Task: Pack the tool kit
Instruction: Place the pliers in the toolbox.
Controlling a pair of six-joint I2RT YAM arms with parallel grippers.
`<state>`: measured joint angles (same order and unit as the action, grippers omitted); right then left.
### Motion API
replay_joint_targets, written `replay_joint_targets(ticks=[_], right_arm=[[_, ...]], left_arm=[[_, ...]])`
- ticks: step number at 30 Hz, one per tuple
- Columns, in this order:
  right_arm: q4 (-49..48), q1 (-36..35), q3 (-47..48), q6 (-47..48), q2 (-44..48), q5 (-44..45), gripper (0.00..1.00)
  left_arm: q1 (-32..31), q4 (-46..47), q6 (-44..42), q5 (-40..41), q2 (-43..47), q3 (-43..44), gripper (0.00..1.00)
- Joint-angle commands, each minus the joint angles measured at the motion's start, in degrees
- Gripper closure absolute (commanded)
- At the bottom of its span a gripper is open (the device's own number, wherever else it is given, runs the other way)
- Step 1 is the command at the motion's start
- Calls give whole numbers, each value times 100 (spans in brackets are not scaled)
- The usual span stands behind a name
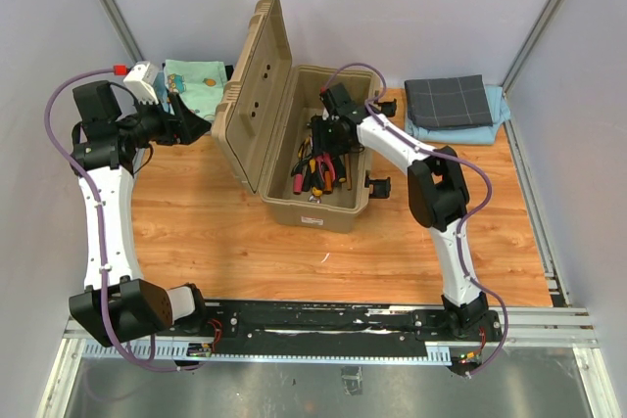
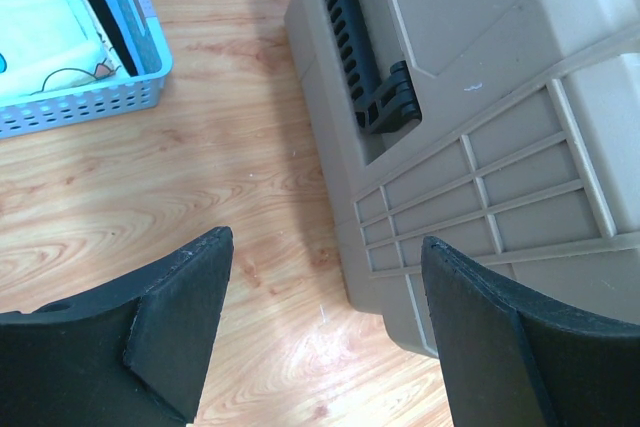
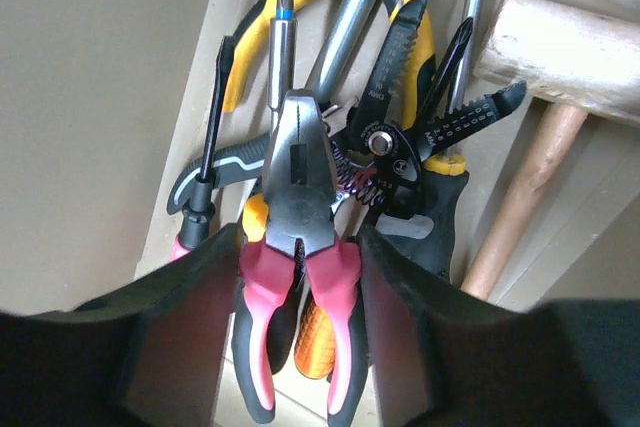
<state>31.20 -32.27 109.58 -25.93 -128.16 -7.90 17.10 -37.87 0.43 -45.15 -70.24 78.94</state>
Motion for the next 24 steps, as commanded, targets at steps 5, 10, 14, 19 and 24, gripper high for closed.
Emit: replay_joint_targets(ticks=[5, 10, 14, 19, 24], right_arm=[[-76, -81, 309, 159, 676, 166, 31], [-504, -69, 389, 276, 1238, 122, 2], [-825, -44, 382, 367, 1874, 513, 2], [-806, 268, 176, 328, 2544, 997, 2], [-729, 981, -790, -37, 3208, 962, 2]], left_arm=[[-23, 70, 111, -116, -23, 3, 20], [-29, 113, 131, -143, -146, 92, 20], [-49, 155, 87, -139, -389, 226, 20], [-146, 363, 149, -196, -847, 491, 20], [-379, 617, 313, -384, -1443, 986, 20]])
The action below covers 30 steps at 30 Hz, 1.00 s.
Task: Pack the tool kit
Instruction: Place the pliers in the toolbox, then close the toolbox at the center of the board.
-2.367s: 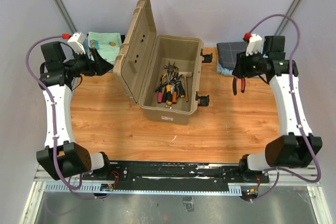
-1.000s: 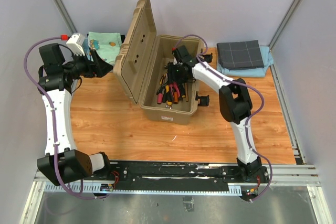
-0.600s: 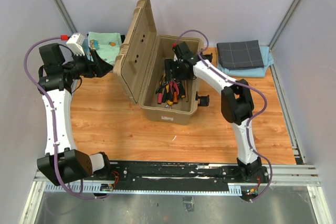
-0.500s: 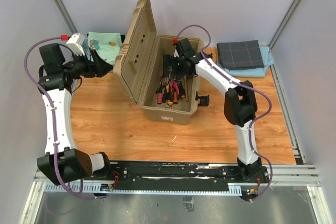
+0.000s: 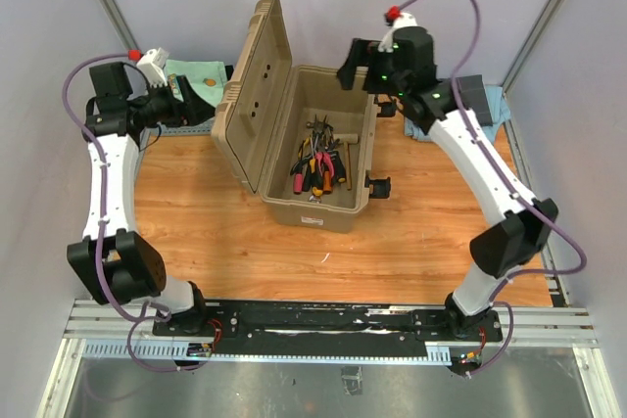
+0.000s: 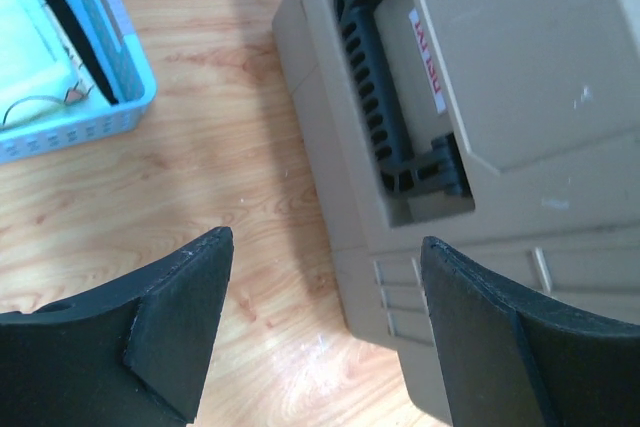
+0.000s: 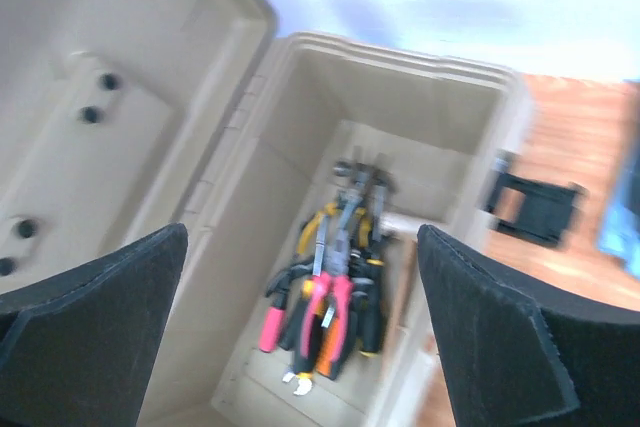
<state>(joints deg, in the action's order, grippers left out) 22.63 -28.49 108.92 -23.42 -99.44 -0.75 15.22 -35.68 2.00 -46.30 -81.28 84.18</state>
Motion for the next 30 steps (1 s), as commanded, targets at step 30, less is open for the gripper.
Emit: replay_joint_targets(ticks=[30], right_arm=[[64, 1771, -3388, -471, 1784, 289, 2]], left_arm=[[-2013, 821, 529, -592, -1358, 1527, 19]])
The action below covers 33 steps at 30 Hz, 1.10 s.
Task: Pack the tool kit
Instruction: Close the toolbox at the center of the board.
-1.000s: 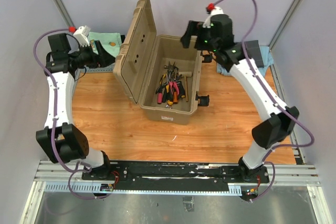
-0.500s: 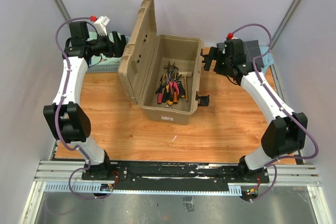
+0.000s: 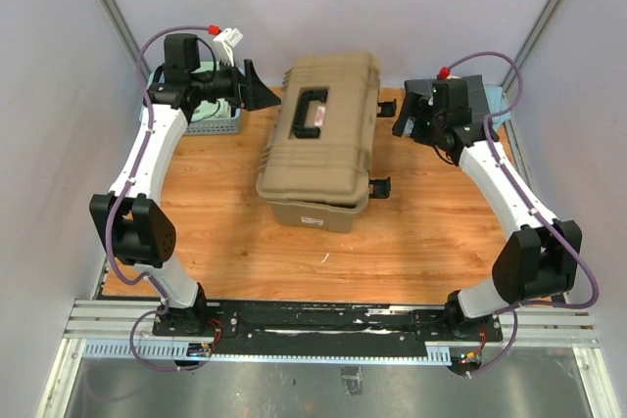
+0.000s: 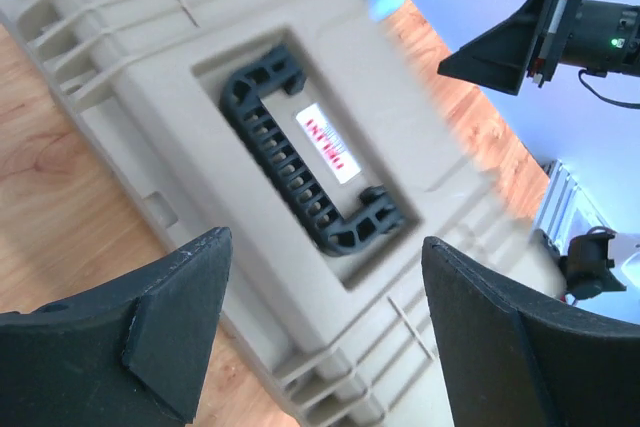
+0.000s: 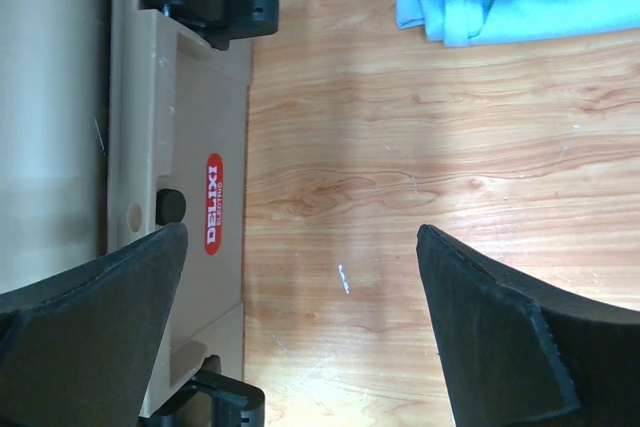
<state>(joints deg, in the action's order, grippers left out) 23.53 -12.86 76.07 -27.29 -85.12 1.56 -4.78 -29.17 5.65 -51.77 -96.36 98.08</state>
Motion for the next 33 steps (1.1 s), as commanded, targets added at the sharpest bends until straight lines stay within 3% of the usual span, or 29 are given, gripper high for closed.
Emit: replay_joint_targets(ticks=[1, 7, 12, 24, 30, 33], right_arm=[[-22, 240, -125, -82, 388, 43, 2], [77, 316, -124, 288, 426, -147, 2], [156, 400, -223, 158, 462, -258, 2], [-302, 878, -515, -94, 255, -1785, 2], [-303, 1033, -679, -24, 250, -2043, 2], [-296, 1087, -801, -2, 263, -2104, 2]], left_arm=[[-14, 256, 262, -30, 154, 136, 19], [-168, 542, 904, 230, -71, 393, 20], [-689, 332, 1101, 750, -401, 615, 20], [-2408, -194, 882, 3458, -1156, 1327, 23], [-2802, -277, 1160, 4217, -1439, 1278, 24], [-3084, -344, 1171, 5070, -1627, 1352, 24]])
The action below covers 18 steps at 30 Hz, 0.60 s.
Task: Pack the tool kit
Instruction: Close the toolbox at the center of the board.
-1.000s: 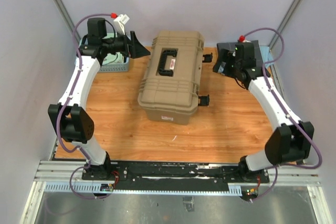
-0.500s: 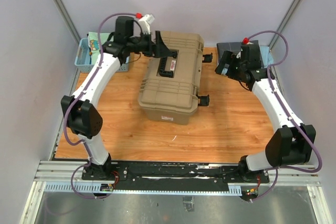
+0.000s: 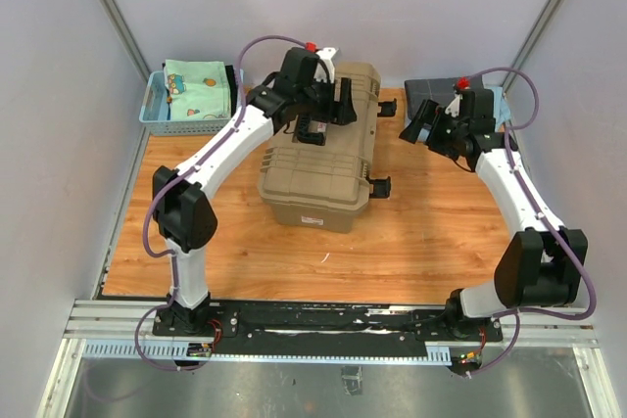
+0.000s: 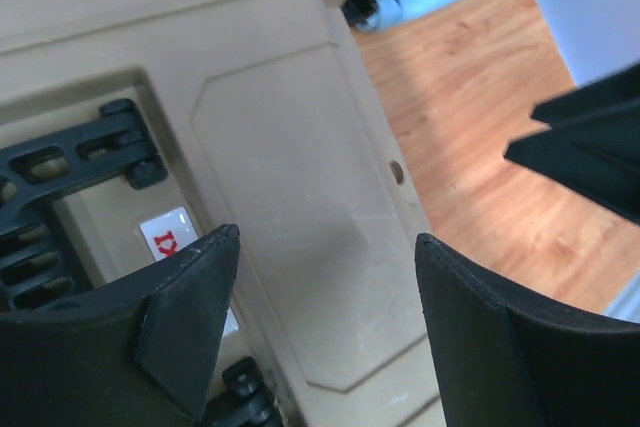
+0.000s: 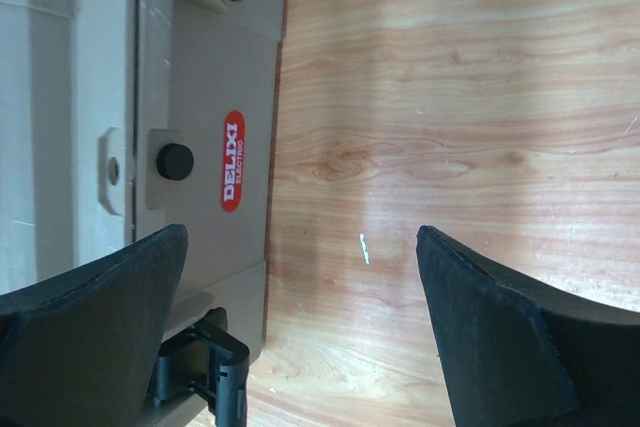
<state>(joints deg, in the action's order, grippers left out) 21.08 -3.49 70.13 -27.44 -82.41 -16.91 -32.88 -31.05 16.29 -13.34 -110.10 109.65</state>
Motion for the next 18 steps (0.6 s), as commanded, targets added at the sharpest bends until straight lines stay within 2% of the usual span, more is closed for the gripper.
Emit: replay_joint_targets(ticks=[1, 4, 10, 14, 18], right_arm=[[-58, 161, -243, 33, -4, -272, 2], [-57, 227, -323, 75, 12, -328, 2], [-52, 320, -325, 140, -128, -465, 2], [-52, 393, -297, 169, -237, -612, 2], [-60, 500, -303, 227, -306, -674, 2]], left_arm=[[-371, -189, 110, 1543, -317, 224, 24], [-645, -262, 180, 2422, -513, 261, 24], [-1091, -301, 265, 3059, -851, 226, 20], [-1350, -316, 250, 3200, -774, -298, 19], [-1457, -253, 190, 2807, -407, -1299, 19]])
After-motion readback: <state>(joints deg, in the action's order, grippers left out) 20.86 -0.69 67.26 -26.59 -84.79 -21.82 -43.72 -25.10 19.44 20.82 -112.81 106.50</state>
